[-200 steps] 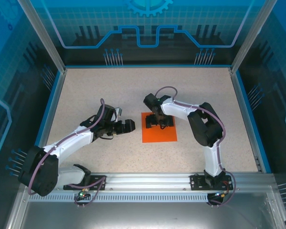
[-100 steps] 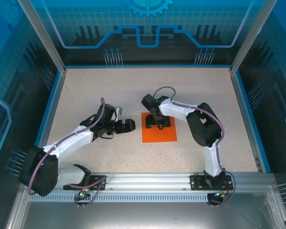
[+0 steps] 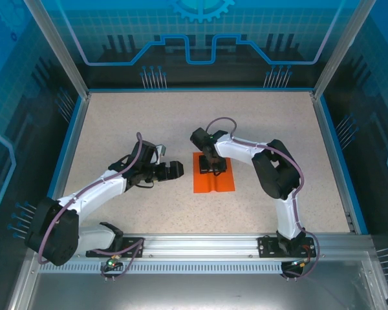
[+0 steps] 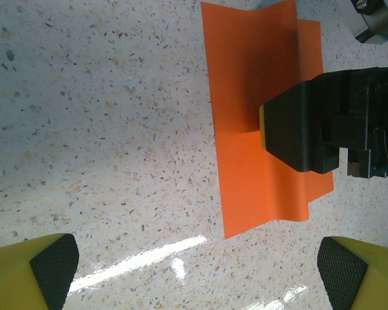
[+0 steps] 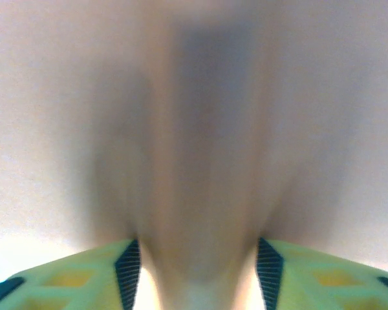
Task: Fold a paper plane with a square sheet of paper (pick it up from the middle)
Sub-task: Fold the square sheet of paper in half at the center of the table.
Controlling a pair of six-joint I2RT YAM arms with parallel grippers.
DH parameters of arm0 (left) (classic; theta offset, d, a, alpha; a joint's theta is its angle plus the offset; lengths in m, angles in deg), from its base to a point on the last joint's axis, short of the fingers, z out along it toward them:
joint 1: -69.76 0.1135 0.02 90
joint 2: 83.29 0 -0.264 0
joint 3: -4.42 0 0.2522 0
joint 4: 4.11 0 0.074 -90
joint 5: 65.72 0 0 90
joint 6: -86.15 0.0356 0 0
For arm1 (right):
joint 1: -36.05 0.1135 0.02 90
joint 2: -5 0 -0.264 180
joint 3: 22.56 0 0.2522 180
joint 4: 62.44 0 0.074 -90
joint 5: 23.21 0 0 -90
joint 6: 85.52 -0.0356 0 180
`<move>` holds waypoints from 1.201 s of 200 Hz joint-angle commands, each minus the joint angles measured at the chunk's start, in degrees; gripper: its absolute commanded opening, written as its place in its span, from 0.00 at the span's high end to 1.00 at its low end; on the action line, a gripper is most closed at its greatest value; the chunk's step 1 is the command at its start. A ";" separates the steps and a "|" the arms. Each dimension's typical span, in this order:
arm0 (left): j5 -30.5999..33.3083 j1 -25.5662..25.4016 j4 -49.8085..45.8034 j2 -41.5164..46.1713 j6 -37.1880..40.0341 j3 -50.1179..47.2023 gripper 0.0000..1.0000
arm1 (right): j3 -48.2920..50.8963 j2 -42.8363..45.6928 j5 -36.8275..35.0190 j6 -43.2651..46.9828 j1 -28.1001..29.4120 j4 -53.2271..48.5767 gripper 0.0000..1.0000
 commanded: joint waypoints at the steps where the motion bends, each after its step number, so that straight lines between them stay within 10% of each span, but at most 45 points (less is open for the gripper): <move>1: -0.65 -0.44 -1.67 1.08 0.87 1.18 0.02 | 0.87 -0.44 1.72 0.79 0.59 -1.44 0.56; 35: -0.37 -0.44 -2.28 1.74 1.08 1.17 0.02 | 1.79 3.26 1.96 0.98 0.38 -0.74 0.72; 138: -0.54 -0.42 -2.35 2.46 0.37 1.36 0.02 | 17.69 22.33 23.86 -2.31 -4.02 21.90 0.68; 240: -2.04 -0.44 -3.67 7.53 -0.09 0.92 0.02 | 29.66 18.80 38.90 -11.72 -9.29 43.81 0.67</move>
